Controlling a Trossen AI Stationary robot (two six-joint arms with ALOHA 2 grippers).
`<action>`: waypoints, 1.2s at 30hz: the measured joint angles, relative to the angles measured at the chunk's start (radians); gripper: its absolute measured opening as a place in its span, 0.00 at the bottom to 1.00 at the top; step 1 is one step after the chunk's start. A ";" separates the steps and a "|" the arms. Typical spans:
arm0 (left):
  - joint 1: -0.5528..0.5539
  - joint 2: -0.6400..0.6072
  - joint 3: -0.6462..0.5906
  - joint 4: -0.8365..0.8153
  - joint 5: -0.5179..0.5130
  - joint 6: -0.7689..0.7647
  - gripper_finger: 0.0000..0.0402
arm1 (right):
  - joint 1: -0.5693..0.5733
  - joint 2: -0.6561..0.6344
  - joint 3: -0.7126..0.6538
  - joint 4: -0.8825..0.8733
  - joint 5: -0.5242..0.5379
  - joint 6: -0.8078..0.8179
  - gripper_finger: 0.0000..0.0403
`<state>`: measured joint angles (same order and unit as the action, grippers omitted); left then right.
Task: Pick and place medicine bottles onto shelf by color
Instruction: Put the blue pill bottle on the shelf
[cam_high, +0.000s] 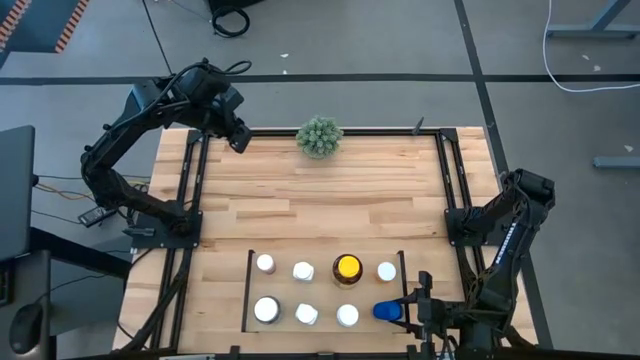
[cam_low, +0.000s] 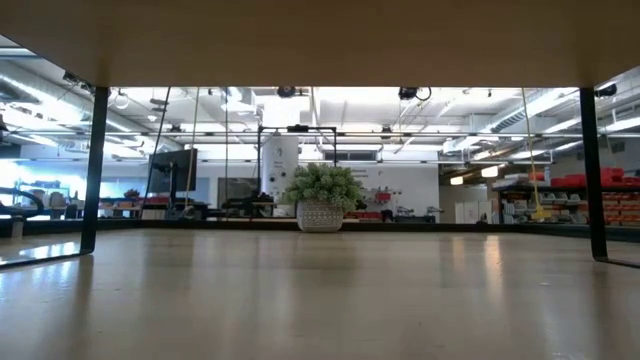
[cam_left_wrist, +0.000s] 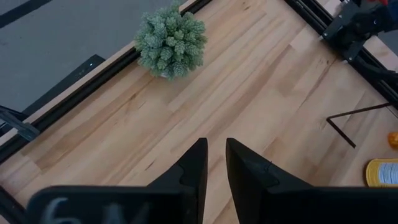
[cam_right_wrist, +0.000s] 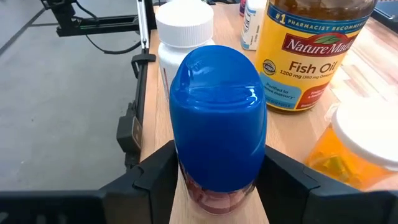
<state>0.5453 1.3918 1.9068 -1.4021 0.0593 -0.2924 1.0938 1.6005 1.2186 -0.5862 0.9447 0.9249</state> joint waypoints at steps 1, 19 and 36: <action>0.000 0.000 0.000 0.000 0.000 0.000 0.16 | 0.001 0.000 0.000 0.001 0.000 0.001 0.49; -0.016 0.000 0.000 -0.001 0.001 -0.011 0.18 | 0.002 -0.002 0.000 0.002 -0.002 0.045 0.69; -0.035 0.000 0.000 -0.001 0.001 -0.019 0.20 | 0.022 -0.013 -0.001 0.039 -0.029 0.056 0.71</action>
<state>0.5106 1.3918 1.9068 -1.4033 0.0604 -0.3109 1.1160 1.5879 1.2175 -0.5473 0.9154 0.9810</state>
